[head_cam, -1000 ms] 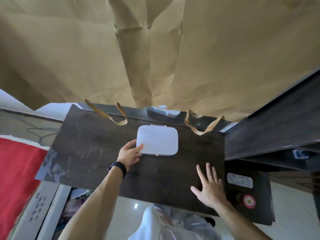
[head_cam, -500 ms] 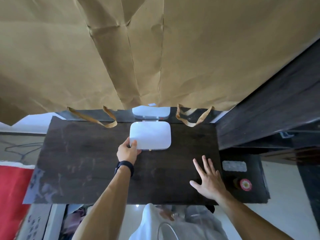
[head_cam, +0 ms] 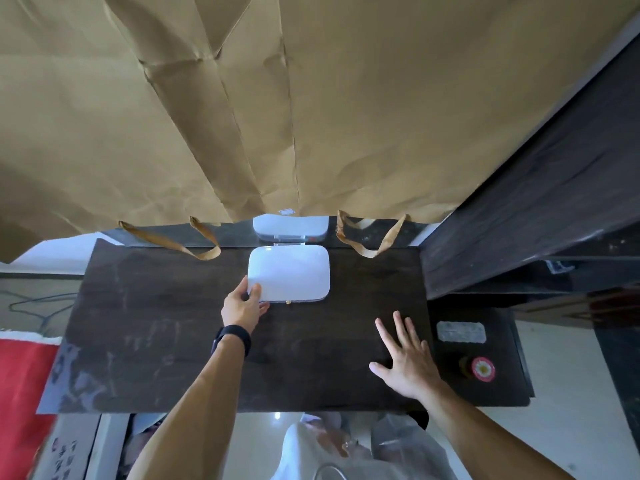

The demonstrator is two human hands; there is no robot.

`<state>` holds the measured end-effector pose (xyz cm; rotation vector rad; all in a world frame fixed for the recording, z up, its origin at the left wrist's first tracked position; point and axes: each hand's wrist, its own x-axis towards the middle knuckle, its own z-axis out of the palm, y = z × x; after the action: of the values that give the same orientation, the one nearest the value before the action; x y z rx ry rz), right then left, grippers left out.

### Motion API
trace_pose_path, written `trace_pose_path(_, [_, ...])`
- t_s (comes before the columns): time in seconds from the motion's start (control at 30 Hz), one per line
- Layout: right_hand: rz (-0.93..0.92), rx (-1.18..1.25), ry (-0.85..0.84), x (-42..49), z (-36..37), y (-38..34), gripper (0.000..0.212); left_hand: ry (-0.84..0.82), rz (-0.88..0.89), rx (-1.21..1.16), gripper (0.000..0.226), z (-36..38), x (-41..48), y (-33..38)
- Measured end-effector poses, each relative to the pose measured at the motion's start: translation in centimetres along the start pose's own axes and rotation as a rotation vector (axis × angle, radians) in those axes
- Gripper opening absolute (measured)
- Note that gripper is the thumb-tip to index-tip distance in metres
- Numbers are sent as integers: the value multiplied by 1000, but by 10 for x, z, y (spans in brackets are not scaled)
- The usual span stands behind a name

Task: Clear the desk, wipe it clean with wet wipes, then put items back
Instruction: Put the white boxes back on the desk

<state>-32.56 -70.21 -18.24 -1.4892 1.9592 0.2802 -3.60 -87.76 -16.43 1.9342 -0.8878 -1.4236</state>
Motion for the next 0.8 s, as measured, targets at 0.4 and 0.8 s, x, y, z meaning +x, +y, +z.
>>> trace_pose_path(0.4, [-206, 73, 44, -9, -29, 30, 62, 133, 92, 515, 43, 24, -75, -6])
trace_pose_path(0.8, [-219, 343, 516, -89, -76, 202, 44, -239, 794, 961, 41, 234, -232, -53])
